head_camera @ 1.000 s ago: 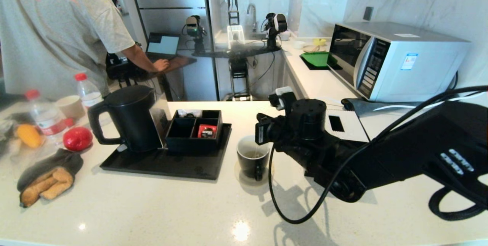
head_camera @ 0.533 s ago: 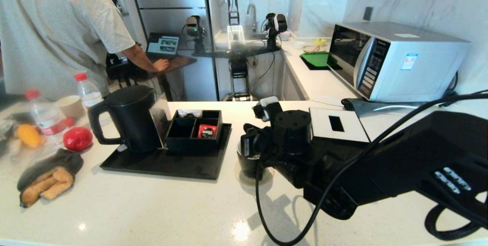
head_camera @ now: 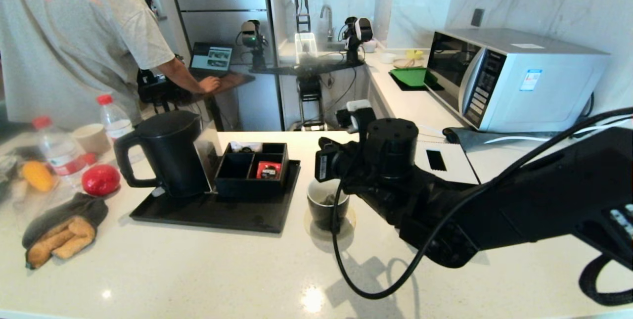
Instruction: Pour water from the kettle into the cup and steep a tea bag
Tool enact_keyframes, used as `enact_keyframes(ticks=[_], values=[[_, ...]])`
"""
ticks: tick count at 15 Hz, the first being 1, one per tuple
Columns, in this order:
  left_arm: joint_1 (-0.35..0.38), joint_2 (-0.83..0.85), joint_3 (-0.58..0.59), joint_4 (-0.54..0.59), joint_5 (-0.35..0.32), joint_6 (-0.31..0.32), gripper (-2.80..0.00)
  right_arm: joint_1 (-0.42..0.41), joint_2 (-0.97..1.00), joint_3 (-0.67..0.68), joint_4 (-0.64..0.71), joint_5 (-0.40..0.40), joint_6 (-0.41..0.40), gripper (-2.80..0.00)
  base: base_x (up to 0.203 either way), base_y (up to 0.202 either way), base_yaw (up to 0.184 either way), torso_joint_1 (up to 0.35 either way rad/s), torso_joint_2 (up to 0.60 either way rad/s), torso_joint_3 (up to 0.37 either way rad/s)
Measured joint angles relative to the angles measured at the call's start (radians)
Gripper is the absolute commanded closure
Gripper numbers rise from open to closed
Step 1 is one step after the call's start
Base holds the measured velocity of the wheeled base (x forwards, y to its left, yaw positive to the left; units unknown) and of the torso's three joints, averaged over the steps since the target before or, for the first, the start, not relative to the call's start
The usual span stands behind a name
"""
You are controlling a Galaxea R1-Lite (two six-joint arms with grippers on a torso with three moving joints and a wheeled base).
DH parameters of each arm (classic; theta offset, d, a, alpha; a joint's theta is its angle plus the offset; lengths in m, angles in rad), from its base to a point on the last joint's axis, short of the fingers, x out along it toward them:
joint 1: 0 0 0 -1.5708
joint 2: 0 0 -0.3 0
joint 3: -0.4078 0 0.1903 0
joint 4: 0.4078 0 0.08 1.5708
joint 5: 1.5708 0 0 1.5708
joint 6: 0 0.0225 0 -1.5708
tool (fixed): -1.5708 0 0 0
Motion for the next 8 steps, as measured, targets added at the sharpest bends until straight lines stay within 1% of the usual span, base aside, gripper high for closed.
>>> enact_keyframes(ticks=[4, 8], values=[[0.0, 0.0, 0.0, 0.0, 0.0, 0.0, 0.0, -0.003, -0.039, -0.097, 0.067, 0.001, 0.0, 0.0, 0.0, 0.0, 0.0, 0.0, 0.0, 0.0], [0.0, 0.0, 0.0, 0.0, 0.0, -0.001, 0.0, -0.004, -0.048, -0.106, 0.058, 0.001, -0.001, 0.0, 0.0, 0.0, 0.0, 0.0, 0.0, 0.0]])
